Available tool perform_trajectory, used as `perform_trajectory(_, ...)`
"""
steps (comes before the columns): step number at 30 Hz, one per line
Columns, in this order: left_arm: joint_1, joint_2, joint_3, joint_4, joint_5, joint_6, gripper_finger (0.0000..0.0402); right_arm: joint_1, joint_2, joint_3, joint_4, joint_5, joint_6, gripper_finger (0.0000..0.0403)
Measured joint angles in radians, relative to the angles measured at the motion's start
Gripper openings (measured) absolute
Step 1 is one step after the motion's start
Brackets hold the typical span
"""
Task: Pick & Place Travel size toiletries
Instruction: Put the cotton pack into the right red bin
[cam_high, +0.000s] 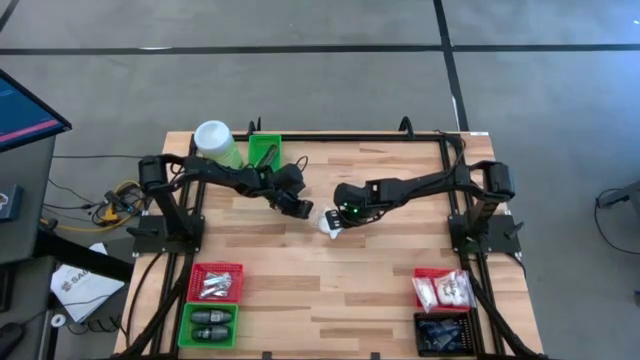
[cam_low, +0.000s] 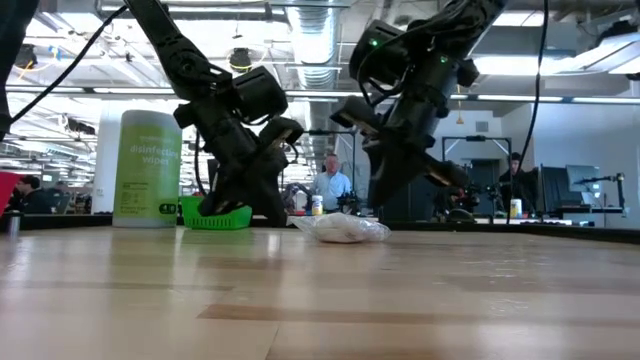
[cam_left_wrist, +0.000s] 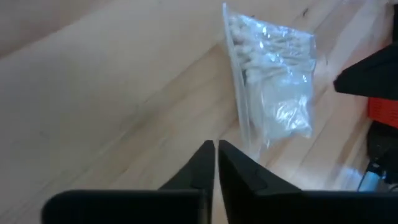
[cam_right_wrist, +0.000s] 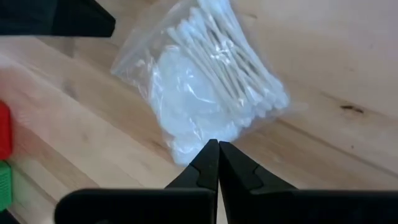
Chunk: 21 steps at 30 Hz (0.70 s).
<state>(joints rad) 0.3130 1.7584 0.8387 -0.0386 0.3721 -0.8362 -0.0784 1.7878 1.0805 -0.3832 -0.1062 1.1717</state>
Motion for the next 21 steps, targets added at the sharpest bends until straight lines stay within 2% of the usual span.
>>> perform_trajectory(10, -0.033, 0.069, 0.025, 0.02, -0.006, 0.021, 0.0002, 0.004, 0.001, 0.001, -0.056, 0.004, -0.001, 0.0)
perform_trajectory(15, -0.059, 0.105, 0.066, 0.038, 0.002, 0.045, 0.0001, 0.005, 0.0, 0.001, -0.056, 0.049, 0.008, 0.0)
perform_trajectory(21, -0.082, 0.065, 0.068, 0.104, 0.013, 0.096, 0.0001, -0.003, -0.001, 0.003, -0.055, 0.051, 0.007, 0.0)
